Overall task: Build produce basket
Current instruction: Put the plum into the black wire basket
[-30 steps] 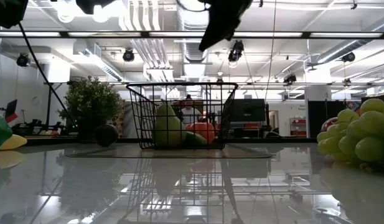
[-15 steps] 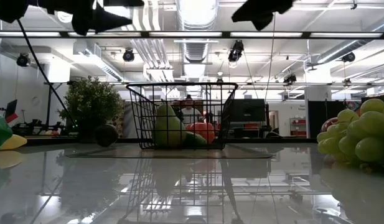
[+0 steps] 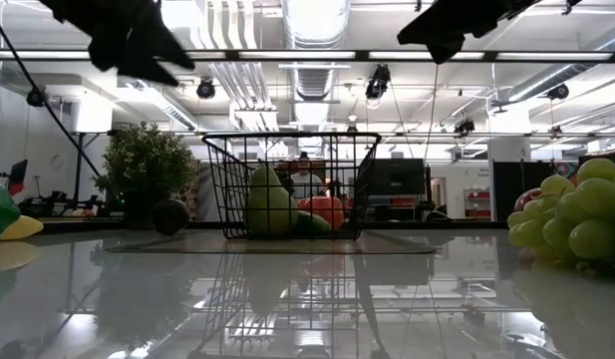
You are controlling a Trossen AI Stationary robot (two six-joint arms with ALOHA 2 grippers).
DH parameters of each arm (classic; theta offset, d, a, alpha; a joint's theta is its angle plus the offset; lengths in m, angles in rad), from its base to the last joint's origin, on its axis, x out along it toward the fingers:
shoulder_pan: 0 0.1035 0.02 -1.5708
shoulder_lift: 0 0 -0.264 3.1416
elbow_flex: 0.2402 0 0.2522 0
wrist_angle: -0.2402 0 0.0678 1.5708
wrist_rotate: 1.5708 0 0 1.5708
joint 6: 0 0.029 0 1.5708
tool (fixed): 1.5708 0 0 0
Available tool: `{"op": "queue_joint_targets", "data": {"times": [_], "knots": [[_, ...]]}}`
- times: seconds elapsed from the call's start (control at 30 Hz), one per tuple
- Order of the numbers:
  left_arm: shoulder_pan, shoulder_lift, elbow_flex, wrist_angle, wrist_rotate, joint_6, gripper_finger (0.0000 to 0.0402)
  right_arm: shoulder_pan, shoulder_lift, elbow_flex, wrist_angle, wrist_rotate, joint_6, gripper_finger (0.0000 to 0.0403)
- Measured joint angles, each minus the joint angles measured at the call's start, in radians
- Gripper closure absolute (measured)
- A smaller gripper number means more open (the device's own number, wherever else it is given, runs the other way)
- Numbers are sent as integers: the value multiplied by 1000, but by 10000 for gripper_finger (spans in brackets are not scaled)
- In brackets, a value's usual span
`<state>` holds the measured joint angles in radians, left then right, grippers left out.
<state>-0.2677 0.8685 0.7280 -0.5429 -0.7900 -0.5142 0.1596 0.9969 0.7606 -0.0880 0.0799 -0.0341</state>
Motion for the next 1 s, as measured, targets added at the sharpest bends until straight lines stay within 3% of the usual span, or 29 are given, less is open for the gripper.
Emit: {"op": "queue_joint_targets", "data": {"times": [0.17, 0.33, 0.63, 1.0], "knots": [[157, 36, 12, -165, 202, 24, 27, 0, 15, 0, -1, 0, -1, 394], [296, 89, 3, -227, 290, 133, 27, 0, 36, -1, -3, 0, 0, 394], [422, 260, 3, -179, 334, 353, 27, 0, 51, -2, -4, 0, 1, 394], [517, 459, 8, -100, 343, 385, 27, 0, 51, -13, -3, 0, 0, 394]]}}
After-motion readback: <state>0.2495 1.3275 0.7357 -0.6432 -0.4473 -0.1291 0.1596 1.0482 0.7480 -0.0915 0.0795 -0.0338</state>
